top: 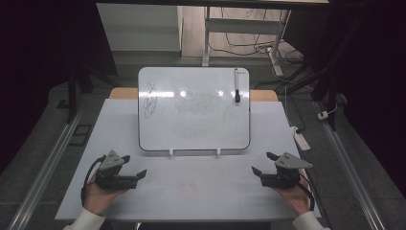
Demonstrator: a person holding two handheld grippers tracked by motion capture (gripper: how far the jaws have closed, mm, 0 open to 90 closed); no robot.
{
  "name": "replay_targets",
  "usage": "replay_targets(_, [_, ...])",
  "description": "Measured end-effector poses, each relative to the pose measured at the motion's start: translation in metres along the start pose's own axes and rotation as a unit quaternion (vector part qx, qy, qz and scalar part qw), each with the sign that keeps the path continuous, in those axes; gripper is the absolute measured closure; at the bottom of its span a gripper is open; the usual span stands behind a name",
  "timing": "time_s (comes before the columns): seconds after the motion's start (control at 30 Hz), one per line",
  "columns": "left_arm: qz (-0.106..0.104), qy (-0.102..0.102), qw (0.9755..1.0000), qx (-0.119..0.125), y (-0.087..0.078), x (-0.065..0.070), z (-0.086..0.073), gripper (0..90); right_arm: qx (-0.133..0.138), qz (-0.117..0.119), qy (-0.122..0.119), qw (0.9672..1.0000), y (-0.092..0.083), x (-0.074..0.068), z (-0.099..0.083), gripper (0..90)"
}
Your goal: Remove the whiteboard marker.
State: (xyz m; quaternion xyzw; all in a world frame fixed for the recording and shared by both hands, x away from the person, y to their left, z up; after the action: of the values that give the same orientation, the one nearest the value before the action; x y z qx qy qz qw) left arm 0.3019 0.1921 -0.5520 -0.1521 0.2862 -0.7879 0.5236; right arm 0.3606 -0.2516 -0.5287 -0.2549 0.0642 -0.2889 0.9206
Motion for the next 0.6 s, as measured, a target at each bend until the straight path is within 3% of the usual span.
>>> replay_targets(0.37, [-0.008,-0.005,1.0000,0.000,0.004,-0.002,0.001,17.0,0.015,-0.008,-0.001,0.9999,-0.001,-0.004,0.006,23.0])
replay_targets(0.6, [-0.009,-0.004,0.9999,-0.003,0.007,-0.003,0.002,17.1,0.030,-0.009,0.002,0.9995,-0.001,-0.003,0.028,24.5])
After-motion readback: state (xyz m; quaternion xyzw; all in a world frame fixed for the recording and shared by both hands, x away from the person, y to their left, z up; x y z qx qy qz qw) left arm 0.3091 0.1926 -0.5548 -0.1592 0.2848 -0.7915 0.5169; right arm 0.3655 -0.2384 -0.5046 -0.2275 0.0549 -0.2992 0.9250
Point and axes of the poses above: each handheld gripper's, and its own axes: y roughly forward along the jaws, z roughly out of its top, x roughly to its right, the point moved 8 cm from there along y, roughly forward along the jaws, and after that the axes turned 13 degrees about z, right-handed, at the moved point
